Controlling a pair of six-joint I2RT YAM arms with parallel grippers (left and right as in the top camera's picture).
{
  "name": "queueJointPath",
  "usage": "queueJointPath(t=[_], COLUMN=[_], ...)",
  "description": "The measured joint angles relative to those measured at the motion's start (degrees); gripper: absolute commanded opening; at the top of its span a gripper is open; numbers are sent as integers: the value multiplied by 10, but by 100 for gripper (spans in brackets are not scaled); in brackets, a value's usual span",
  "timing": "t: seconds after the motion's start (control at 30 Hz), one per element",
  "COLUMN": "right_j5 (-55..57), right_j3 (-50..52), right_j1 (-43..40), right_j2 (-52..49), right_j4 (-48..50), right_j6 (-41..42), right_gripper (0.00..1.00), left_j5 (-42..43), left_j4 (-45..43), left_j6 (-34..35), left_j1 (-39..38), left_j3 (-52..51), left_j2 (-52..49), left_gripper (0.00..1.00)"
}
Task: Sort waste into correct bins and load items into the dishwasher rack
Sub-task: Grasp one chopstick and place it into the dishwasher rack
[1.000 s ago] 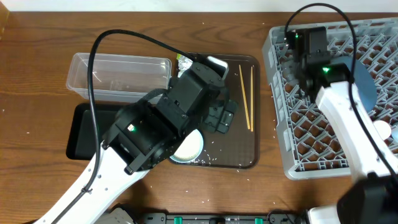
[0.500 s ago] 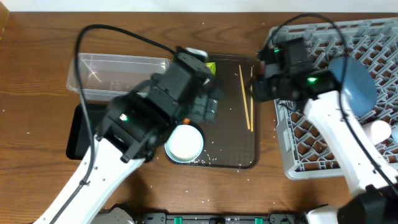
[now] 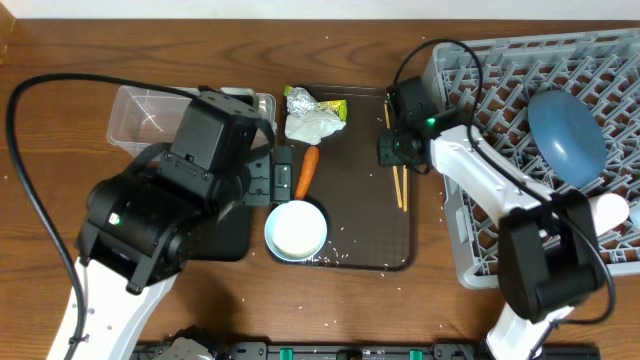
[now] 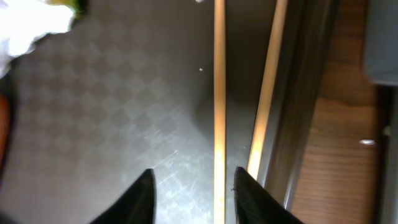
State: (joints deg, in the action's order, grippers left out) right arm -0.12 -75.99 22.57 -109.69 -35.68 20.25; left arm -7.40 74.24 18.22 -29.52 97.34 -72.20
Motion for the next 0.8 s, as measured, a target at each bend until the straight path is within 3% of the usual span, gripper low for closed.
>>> queueJointPath(t=[0.23, 0.33, 0.57, 0.8], right_j5=[1, 1, -29, -43], right_j3=[1, 1, 3, 7], right_j1=[0, 0, -1, -29], right_j2=[-57, -59, -33, 156], right_j4=[4, 14, -14, -48], right_j6=[13, 11, -45, -129], right_gripper=[25, 1, 1, 1], left_j5=[2, 2, 2, 4], left_j4=[10, 11, 11, 12], left_j6=[0, 0, 0, 0], left_j1=[1, 1, 1, 1], left_j3=[0, 0, 0, 0], left_j2=[-5, -5, -5, -5], left_gripper=[99, 99, 99, 99])
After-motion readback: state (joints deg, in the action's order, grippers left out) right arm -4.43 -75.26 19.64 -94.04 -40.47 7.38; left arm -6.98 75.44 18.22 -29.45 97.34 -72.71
